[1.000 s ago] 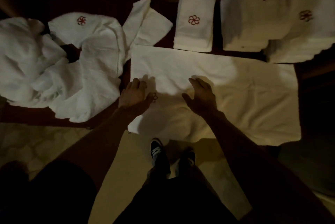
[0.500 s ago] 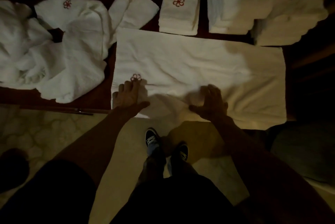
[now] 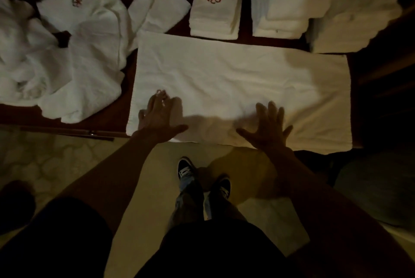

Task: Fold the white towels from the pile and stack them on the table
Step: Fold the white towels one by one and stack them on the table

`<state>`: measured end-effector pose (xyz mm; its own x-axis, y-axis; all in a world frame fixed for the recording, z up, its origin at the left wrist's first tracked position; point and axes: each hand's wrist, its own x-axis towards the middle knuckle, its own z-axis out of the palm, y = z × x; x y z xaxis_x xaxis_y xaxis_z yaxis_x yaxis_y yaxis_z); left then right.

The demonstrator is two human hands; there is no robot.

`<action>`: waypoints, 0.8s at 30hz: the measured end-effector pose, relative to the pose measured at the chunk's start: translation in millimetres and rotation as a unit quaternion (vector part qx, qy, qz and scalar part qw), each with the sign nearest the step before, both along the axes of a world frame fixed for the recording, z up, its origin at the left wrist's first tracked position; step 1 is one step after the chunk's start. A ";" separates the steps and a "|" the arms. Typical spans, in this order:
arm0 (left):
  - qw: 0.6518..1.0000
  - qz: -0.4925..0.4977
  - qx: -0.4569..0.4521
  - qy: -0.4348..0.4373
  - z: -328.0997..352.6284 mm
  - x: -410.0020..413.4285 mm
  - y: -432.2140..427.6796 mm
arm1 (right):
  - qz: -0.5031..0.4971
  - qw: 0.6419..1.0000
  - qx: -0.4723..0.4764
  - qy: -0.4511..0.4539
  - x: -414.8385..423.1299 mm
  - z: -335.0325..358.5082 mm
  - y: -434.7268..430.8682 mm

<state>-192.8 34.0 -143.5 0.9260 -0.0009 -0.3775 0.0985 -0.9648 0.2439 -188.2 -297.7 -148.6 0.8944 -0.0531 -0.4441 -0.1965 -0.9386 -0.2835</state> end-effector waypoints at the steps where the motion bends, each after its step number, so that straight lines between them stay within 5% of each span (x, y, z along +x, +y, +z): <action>1: 1.000 -0.001 0.001 0.021 -3.1 -0.8 -2.9 | -0.005 1.000 0.000 0.016 -1.8 -2.6 -4.4; 16: 0.993 0.033 0.014 0.113 -11.5 11.8 0.0 | 0.046 0.997 -0.009 0.069 30.3 -12.5 -13.7; 24: 0.999 0.050 0.003 0.002 2.1 20.8 -0.8 | 0.008 1.000 -0.021 -0.006 33.1 3.4 -1.9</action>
<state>-172.0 33.2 -141.4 0.9198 0.0927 -0.3812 0.1947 -0.9514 0.2385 -155.0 -299.5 -145.2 0.9006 -0.0573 -0.4309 -0.1779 -0.9530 -0.2451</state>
